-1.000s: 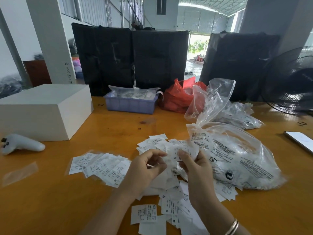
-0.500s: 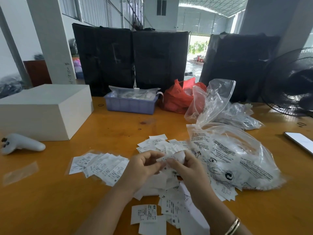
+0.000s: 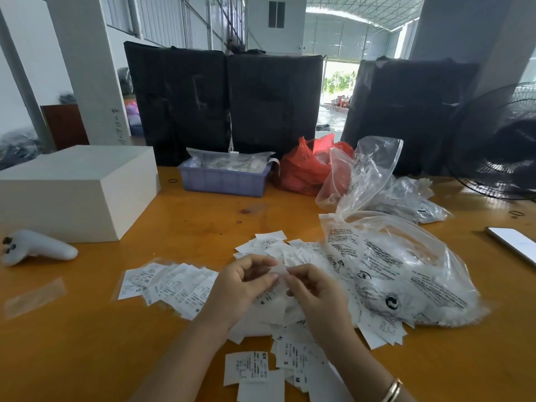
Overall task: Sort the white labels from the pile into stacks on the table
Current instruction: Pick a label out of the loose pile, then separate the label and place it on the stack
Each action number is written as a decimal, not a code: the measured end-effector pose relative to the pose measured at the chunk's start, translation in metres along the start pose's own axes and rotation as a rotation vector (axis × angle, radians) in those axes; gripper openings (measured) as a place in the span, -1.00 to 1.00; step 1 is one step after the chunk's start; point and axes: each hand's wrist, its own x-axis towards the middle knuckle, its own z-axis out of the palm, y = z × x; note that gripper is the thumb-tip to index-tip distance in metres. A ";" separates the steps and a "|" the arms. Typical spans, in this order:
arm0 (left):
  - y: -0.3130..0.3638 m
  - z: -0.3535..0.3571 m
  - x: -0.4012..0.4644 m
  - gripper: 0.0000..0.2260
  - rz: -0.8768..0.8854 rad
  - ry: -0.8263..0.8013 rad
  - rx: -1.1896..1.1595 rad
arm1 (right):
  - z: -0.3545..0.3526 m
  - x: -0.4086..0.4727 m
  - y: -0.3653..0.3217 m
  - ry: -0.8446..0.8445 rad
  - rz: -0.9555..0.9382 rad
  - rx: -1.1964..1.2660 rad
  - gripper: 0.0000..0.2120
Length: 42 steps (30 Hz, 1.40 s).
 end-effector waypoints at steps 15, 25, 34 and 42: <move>0.001 -0.042 0.013 -0.90 0.018 0.409 0.432 | -0.037 0.021 -0.013 0.315 -0.363 -0.381 -0.85; -0.013 -0.060 0.015 -0.73 -0.050 0.462 1.299 | -0.106 0.043 0.019 0.333 0.155 -0.891 -0.60; -0.016 -0.041 0.015 -0.78 0.170 0.411 1.214 | -0.101 0.045 0.026 0.356 0.089 -0.941 -0.60; -0.011 -0.028 0.010 -0.88 0.351 0.306 1.010 | -0.096 0.042 0.014 0.506 -0.323 -0.750 -0.75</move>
